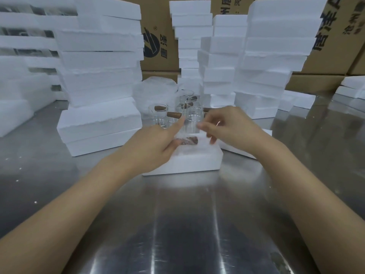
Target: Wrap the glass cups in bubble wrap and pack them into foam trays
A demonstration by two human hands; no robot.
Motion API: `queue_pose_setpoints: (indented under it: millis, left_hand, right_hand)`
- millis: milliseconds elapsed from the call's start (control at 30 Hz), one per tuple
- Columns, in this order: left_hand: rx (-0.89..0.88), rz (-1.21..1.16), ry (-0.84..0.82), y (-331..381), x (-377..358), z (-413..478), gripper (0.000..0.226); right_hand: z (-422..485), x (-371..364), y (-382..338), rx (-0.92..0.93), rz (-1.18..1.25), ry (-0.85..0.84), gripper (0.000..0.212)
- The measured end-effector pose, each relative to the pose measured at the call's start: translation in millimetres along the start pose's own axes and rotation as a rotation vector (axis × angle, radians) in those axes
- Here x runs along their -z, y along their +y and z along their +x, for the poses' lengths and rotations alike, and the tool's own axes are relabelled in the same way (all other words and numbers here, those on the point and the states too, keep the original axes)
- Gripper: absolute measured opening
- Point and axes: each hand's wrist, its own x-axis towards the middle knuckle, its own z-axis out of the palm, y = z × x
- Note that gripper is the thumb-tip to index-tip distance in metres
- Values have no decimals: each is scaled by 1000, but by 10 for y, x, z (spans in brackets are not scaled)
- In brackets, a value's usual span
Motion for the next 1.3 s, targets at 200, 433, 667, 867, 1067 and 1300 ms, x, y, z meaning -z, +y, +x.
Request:
queue_pose_setpoints:
  millis: [200, 433, 667, 867, 1067, 1300]
  left_hand:
    - [-19, 53, 33, 1, -63, 20, 56]
    - [27, -198, 39, -53, -1, 19, 68]
    - [20, -164, 171, 95, -80, 23, 50]
    - [166, -417, 306, 322, -162, 38, 87]
    - [311, -1131, 497, 65, 57, 91, 116]
    - [297, -1024, 298, -340, 159, 44, 113]
  right_hand:
    - [45, 76, 344, -213, -528, -87, 25]
    - [36, 130, 344, -131, -399, 33, 18]
    - [-6, 233, -17, 218, 295, 638, 20]
    - [42, 210, -52, 128, 953, 618, 26]
    - [51, 165, -11, -86, 1238, 87, 35]
    - [87, 361, 220, -265, 1406, 79, 40]
